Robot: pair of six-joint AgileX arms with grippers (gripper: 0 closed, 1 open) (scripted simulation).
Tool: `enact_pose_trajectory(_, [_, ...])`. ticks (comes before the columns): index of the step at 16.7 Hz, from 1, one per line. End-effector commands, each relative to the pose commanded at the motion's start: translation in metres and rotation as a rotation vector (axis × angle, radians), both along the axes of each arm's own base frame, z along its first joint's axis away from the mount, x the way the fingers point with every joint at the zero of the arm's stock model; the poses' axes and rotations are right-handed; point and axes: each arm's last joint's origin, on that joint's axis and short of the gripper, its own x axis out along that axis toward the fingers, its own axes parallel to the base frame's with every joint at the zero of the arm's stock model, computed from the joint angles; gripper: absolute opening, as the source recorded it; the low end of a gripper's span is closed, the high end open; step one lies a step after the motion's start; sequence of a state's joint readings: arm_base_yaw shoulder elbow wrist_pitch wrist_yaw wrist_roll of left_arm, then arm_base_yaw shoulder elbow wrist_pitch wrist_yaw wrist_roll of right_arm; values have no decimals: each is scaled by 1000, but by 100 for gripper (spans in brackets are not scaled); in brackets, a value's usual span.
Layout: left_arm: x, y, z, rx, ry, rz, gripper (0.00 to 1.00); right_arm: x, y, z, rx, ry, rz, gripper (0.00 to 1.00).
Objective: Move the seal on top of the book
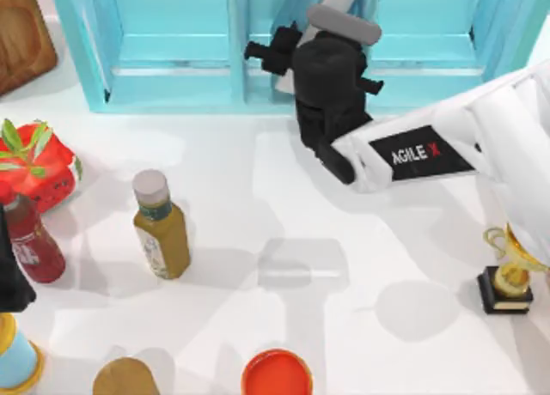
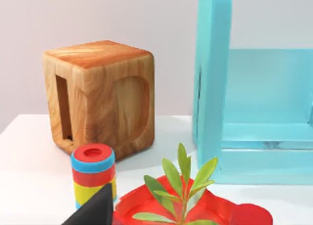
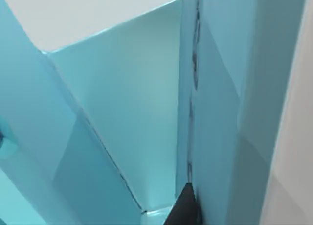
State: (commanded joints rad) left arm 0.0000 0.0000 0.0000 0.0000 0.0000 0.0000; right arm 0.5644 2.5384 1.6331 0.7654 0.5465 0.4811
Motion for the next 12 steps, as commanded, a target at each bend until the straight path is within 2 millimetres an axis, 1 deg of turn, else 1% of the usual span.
enact_pose_trajectory(3, [0,0,0,0,0,0,100,0,0,0,0,0,0,0])
enact_pose_trajectory(5, [0,0,0,0,0,0,100,-3,3,-1,-1,5,6,0])
enact_pose_trajectory(7, [0,0,0,0,0,0,100,-13,9,3,-16,27,5,0])
enact_pose_trajectory(8, [0,0,0,0,0,0,100,-20,12,9,-24,39,5,0])
enact_pose_trajectory(9, [0,0,0,0,0,0,100,-30,17,20,-29,44,5,0])
enact_pose_trajectory(10, [0,0,0,0,0,0,100,-40,21,35,-30,44,5,0])
enact_pose_trajectory(12, [0,0,0,0,0,0,100,-63,26,73,-21,30,6,0])
